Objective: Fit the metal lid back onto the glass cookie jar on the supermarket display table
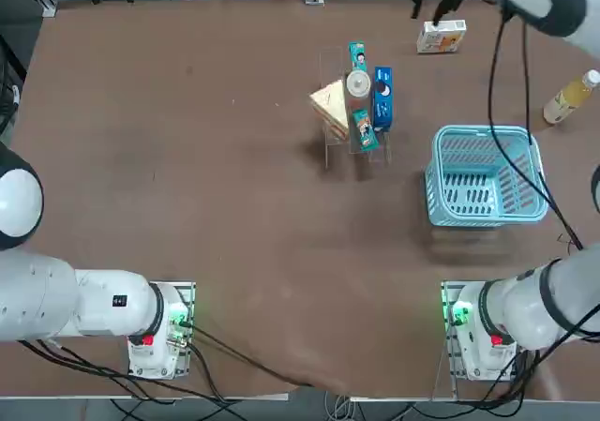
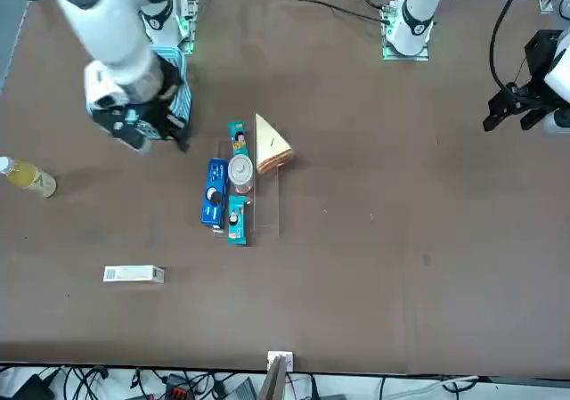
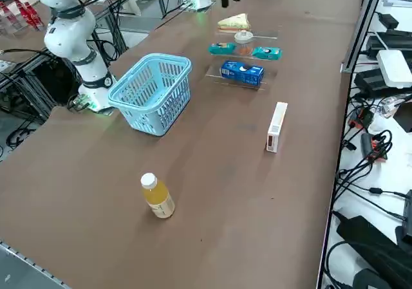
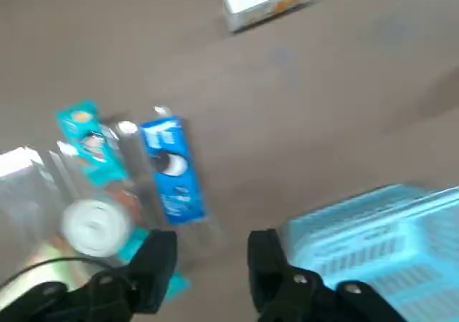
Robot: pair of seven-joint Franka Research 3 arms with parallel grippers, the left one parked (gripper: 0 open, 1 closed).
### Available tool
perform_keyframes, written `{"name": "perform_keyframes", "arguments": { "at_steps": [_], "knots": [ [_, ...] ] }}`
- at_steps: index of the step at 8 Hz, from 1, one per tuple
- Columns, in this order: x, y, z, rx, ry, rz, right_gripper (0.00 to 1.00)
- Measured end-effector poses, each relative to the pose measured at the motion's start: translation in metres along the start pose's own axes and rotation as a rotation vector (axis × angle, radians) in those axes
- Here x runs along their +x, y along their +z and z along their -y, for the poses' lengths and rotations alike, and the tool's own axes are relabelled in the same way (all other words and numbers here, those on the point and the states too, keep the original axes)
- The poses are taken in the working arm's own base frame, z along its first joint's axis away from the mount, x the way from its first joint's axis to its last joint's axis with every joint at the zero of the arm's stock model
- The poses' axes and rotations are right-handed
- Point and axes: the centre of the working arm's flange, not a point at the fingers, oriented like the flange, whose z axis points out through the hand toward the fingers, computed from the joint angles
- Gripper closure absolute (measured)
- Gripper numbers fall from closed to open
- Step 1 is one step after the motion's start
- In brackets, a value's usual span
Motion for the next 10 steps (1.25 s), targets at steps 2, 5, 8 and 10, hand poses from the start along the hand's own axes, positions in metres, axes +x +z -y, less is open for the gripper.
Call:
{"name": "perform_keyframes", "arguments": {
  "at_steps": [2, 5, 8, 10],
  "knots": [
    [0.015, -0.034, -0.080, -0.040, -0.154, 0.071, 0.25],
    [0.007, -0.084, -0.145, -0.033, -0.334, 0.116, 0.00],
    [-0.003, -0.103, -0.149, -0.017, -0.356, 0.073, 0.00],
    [0.010, -0.092, -0.139, -0.015, -0.368, 0.071, 0.00]
  ]
}}
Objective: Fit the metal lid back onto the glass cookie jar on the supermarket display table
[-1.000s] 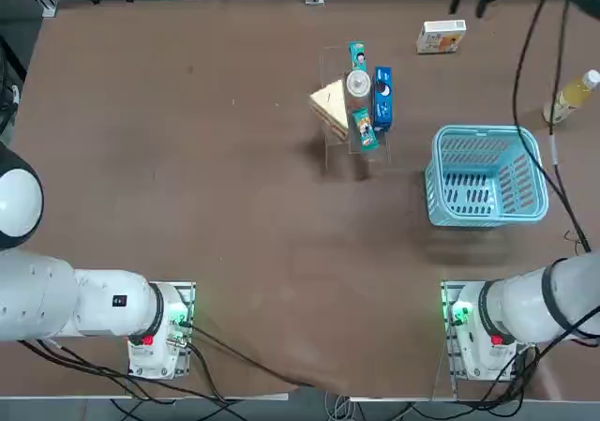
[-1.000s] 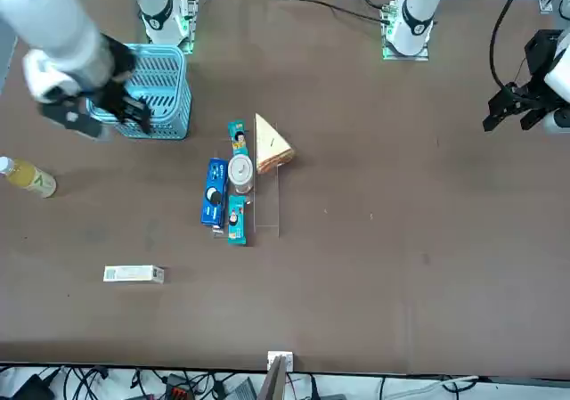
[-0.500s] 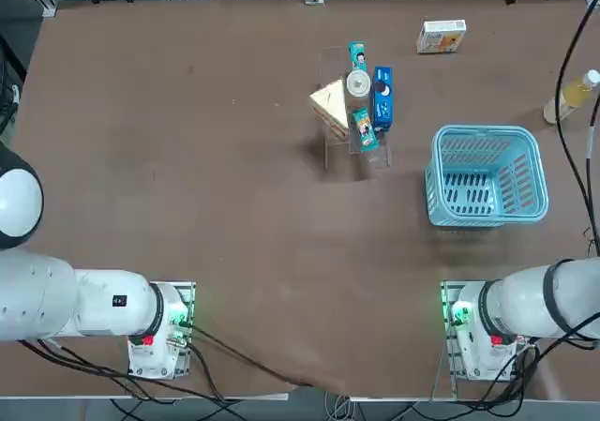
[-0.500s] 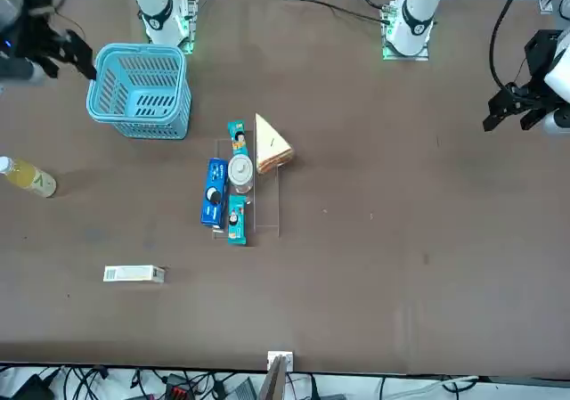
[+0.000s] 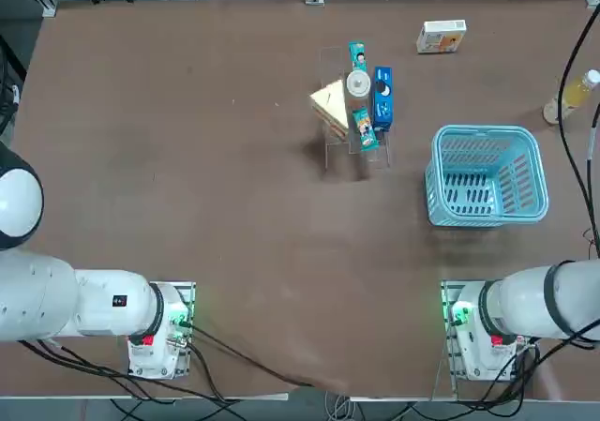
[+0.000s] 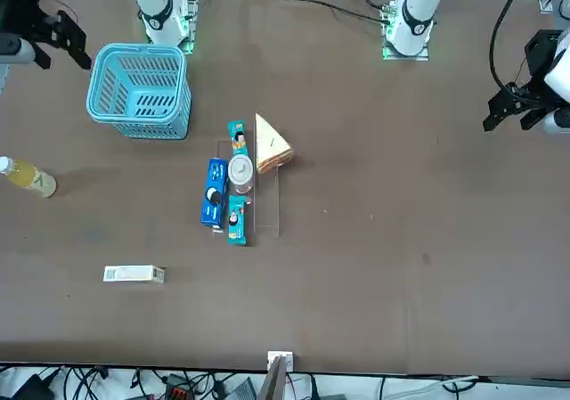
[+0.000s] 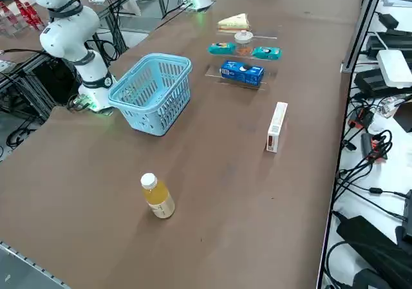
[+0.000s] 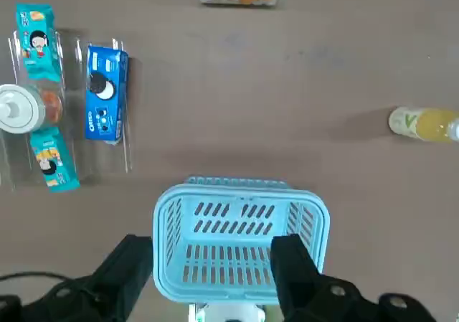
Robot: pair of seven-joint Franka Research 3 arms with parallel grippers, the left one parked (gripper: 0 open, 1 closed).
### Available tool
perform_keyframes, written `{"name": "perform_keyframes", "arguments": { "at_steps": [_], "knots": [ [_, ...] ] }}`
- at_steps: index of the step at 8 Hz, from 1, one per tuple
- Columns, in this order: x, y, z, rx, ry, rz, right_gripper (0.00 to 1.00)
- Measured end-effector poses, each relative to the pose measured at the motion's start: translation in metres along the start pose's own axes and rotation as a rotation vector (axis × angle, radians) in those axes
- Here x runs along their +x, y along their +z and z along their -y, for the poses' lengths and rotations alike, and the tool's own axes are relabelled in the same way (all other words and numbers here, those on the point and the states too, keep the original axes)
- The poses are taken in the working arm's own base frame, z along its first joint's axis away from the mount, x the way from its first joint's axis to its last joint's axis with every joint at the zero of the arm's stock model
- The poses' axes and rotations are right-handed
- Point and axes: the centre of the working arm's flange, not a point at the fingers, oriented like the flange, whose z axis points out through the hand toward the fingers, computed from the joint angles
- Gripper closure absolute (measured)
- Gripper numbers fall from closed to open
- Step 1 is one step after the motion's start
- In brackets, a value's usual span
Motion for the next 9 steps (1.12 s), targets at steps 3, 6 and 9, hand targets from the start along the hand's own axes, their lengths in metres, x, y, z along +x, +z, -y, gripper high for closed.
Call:
{"name": "perform_keyframes", "arguments": {
  "at_steps": [3, 6, 9],
  "knots": [
    [0.023, 0.010, 0.003, 0.004, -0.023, -0.007, 0.00],
    [0.025, 0.008, -0.003, 0.005, -0.014, -0.013, 0.00],
    [0.027, 0.010, -0.012, 0.006, -0.008, -0.010, 0.00]
  ]
}}
